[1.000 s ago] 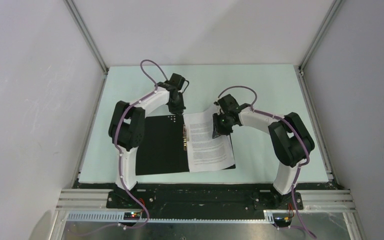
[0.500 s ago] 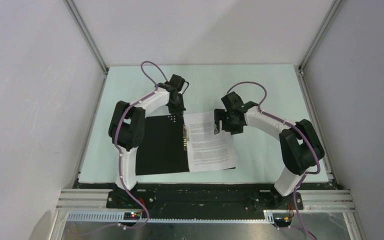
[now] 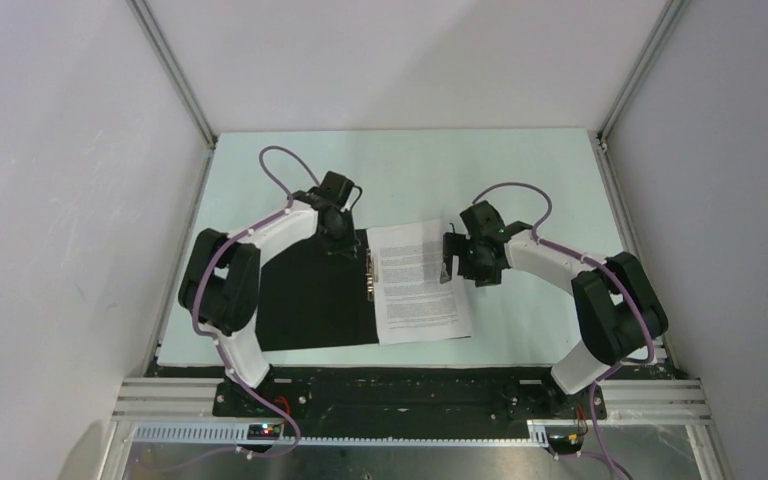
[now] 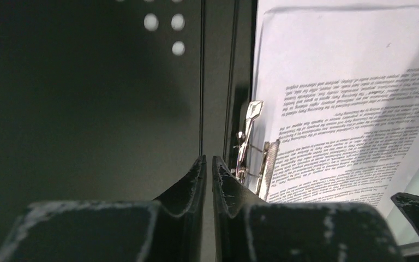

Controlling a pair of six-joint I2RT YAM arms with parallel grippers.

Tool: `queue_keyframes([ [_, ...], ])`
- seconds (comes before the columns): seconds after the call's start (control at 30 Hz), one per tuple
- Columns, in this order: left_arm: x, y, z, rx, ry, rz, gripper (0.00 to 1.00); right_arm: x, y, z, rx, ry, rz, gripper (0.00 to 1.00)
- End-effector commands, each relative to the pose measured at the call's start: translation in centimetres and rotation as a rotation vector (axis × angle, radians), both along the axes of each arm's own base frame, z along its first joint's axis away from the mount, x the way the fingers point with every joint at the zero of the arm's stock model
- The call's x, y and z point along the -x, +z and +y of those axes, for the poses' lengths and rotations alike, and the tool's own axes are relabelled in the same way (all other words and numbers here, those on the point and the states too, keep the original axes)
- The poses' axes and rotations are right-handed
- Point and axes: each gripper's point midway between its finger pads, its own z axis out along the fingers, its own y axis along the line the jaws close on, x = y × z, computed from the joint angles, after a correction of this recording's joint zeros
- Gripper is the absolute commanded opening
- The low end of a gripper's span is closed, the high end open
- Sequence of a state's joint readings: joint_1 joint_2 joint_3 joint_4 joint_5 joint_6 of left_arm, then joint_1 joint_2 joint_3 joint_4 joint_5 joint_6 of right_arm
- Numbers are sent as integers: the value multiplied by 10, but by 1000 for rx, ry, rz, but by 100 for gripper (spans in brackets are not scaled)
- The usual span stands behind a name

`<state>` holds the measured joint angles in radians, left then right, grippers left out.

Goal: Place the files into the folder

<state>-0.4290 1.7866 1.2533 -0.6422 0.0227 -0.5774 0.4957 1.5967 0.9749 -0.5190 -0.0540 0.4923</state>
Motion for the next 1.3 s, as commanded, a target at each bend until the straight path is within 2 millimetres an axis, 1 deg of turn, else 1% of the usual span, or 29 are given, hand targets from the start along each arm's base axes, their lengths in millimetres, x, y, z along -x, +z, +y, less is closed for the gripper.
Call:
queue_keyframes([
  [0.0, 8, 11, -9, 97, 42, -39, 13, 3, 5, 20, -117, 10, -38, 92],
  [0.03, 16, 4, -7, 104, 60, -23, 12, 5, 3, 22, -129, 9, -40, 93],
  [0.17, 38, -8, 3, 130, 137, -10, 10, 3, -1, 19, -138, 6, -66, 95],
  [0.27, 56, -21, 9, 143, 199, 16, 1, -2, -2, 20, -151, 10, -86, 95],
  [0.3, 59, -22, 9, 148, 210, 19, 1, -3, -2, 20, -155, 11, -84, 95],
  [0.33, 65, -30, 11, 149, 232, 38, 0, -3, -3, 22, -161, 13, -84, 95],
  [0.47, 78, -47, 16, 148, 306, 82, 0, 1, -5, 28, -162, 26, -76, 95],
  [0.53, 81, -53, 18, 144, 334, 97, 0, 4, -4, 32, -161, 33, -78, 95],
  [0.7, 84, -59, 18, 146, 359, 111, 0, 10, -3, 33, -152, 27, -67, 95],
  [0.87, 84, -61, 18, 147, 364, 112, 0, 12, 3, 34, -159, 28, -73, 95],
  [1.1, 84, -62, 19, 141, 363, 109, 0, 19, 1, 41, -173, 33, -47, 95],
  [1.17, 84, -61, 18, 142, 362, 106, 0, 21, 1, 38, -156, 21, -46, 96],
  [1.27, 84, -61, 18, 142, 362, 105, 0, 21, 1, 28, -117, -10, -51, 96],
])
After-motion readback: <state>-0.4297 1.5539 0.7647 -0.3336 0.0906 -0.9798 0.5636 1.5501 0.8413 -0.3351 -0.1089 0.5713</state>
